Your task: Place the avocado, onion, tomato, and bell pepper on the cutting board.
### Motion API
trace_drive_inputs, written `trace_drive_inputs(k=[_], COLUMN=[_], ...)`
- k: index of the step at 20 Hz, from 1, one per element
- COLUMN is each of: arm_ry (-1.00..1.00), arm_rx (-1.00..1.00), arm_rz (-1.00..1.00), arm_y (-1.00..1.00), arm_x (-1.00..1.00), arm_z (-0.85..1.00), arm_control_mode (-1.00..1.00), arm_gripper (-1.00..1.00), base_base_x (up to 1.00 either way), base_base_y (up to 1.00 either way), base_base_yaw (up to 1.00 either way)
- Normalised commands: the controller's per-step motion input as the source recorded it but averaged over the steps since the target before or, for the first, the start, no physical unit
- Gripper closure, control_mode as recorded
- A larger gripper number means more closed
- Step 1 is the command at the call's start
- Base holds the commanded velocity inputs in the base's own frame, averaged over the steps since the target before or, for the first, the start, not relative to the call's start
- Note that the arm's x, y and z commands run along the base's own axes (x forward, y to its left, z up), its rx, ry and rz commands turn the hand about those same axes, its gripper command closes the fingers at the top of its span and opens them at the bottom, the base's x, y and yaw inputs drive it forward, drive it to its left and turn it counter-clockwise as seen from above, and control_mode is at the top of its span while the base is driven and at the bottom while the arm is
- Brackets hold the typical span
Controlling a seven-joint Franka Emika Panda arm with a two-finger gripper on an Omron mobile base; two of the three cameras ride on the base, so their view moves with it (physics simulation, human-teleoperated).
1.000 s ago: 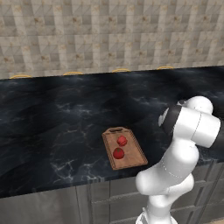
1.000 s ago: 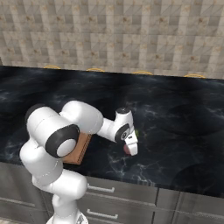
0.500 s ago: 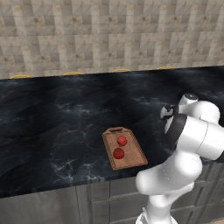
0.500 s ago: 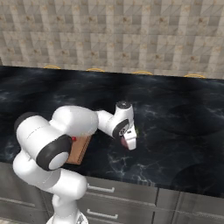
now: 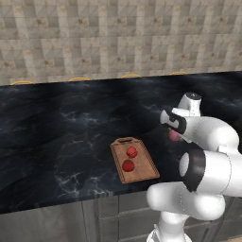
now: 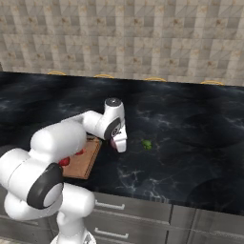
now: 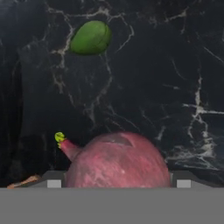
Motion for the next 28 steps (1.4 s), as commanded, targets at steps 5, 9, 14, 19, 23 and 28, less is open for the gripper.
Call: trace_drive_inputs(k=[5, 9, 14, 19, 23, 28], arm_ry=[0.00, 0.02, 0.02, 0.01, 0.03, 0.01], arm_rx=[0.00, 0.02, 0.05, 0.03, 0.01, 0.01], arm_rz=[0.00, 0.01, 0.02, 0.00, -0.02, 0.00], arm_y=[1.00, 0.96, 0.08, 0.57, 0.80, 0.12], arm_x=[0.00, 0.00, -0.05, -0.27, -0.13, -0.04], arm_z=[0.00, -0.09, -0.02, -0.20, -0.28, -0.07], arm_control_mode=[-1.00, -1.00, -1.00, -1.00, -1.00, -1.00], arm_gripper=[1.00, 1.00, 1.00, 1.00, 1.00, 1.00], base_base_x=[0.00, 0.00, 0.00, 0.00, 0.00, 0.00], base_base_y=[0.00, 0.00, 0.00, 0.00, 0.00, 0.00], base_base_yaw=[0.00, 0.00, 0.00, 0.00, 0.00, 0.00])
